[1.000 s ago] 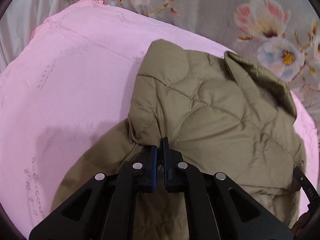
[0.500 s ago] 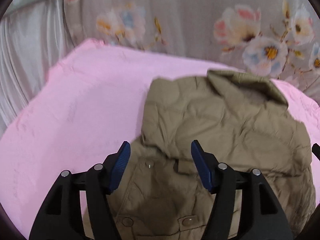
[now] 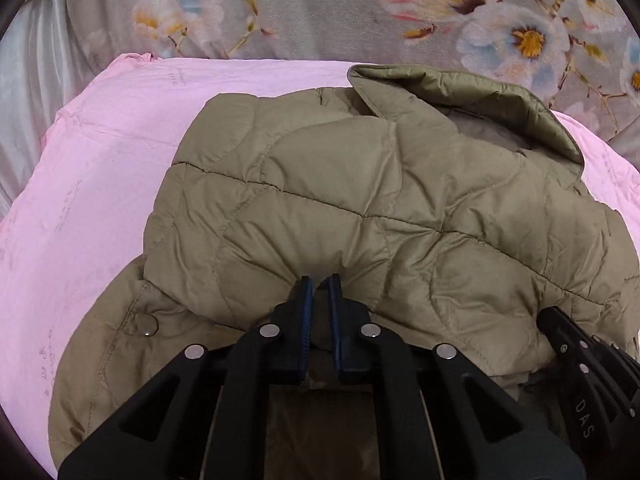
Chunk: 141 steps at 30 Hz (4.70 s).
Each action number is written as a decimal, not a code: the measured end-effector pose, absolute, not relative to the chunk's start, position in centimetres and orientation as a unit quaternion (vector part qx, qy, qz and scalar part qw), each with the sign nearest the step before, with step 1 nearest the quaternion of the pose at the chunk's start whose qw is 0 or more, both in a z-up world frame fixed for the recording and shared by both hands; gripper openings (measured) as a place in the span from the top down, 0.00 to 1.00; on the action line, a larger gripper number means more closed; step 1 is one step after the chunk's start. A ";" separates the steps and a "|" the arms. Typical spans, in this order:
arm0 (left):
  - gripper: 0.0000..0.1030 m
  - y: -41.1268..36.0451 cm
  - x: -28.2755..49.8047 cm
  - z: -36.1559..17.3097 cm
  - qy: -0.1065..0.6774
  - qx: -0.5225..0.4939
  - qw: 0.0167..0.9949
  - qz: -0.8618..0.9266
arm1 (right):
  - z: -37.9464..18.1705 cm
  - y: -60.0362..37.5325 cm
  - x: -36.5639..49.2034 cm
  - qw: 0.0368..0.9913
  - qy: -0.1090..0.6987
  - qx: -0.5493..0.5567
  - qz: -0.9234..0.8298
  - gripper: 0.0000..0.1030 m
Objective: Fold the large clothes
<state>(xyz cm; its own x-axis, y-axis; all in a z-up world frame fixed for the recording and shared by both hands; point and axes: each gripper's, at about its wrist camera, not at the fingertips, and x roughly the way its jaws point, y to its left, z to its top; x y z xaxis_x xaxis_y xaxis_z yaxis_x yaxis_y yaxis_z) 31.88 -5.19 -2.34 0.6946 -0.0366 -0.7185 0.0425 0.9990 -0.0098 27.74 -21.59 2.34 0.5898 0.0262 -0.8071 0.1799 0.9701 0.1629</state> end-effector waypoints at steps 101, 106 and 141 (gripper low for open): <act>0.75 -10.5 50.2 -0.6 0.421 0.030 0.904 -0.073 | 0.6 -29.7 43.9 0.882 0.452 0.122 -0.052 1.00; 0.75 -11.6 49.6 -1.1 0.393 0.055 0.916 -0.055 | -1.0 -29.0 44.3 0.885 0.452 0.084 -0.071 1.00; 0.59 -9.5 47.3 -0.1 0.375 0.020 0.926 -0.045 | 0.3 -31.2 40.3 0.903 0.389 0.175 -0.055 0.98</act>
